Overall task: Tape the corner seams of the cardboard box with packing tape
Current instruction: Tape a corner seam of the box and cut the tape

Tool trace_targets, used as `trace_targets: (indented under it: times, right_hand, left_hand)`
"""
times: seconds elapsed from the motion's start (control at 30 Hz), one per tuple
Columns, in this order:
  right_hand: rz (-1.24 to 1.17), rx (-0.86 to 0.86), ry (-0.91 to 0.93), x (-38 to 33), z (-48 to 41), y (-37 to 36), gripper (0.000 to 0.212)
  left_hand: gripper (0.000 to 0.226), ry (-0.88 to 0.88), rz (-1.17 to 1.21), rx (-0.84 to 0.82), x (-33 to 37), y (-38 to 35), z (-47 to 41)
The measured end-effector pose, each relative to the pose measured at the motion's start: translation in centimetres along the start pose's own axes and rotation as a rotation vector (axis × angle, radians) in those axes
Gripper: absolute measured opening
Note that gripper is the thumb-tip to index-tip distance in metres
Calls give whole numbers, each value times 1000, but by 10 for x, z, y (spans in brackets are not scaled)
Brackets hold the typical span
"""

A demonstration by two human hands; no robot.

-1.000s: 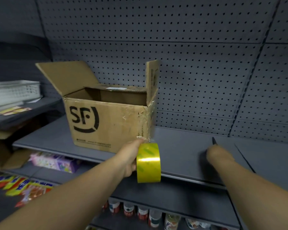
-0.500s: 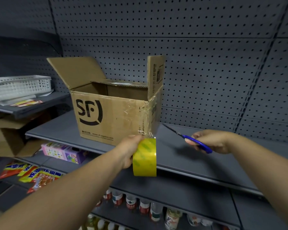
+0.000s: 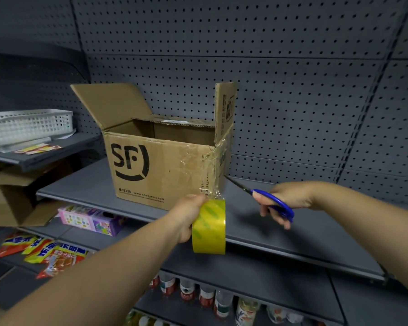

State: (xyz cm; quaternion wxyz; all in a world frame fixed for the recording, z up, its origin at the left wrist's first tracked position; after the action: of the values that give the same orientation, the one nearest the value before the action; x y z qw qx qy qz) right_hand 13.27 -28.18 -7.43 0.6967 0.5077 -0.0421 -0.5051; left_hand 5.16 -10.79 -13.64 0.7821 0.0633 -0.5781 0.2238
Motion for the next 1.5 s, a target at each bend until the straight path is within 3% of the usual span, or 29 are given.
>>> trace_targets:
  times: [0.13, 0.27, 0.63, 0.87, 1.03, 1.5]
  right_hand:
    - [-14, -13, -22, -1, -2, -8, 85]
    - [140, -66, -143, 6, -1, -5, 65]
    - [343, -250, -255, -11, -26, 8, 69]
    - [454, -333, -185, -19, -27, 18, 79]
    - [404, -366, -155, -16, -28, 15, 74]
    - [365, -228, -17, -16, -48, 14, 64]
  left_hand:
    - [14, 8, -8, -3, 0, 1, -1]
    - [14, 8, -24, -4, -1, 3, -3]
    - [14, 12, -20, -17, -1, 5, -5]
    - [15, 17, -21, -42, -1, 6, -4]
    - [15, 38, -21, -76, -1, 8, -6]
    - [13, 49, -23, -113, 0, 13, -11]
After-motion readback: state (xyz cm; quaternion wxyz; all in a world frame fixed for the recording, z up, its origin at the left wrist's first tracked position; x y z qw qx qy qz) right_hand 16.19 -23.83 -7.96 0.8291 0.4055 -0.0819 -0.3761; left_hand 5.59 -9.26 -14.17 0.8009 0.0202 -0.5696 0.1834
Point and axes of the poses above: each hand's wrist, its own z-axis away from the middle knuckle, its own y-axis out of the back of the hand, x = y × z, the point moved 6 cm from there along -z, towards the middle knuckle, and after that the axes turned 1 degree about z, right-handed, at the moved point
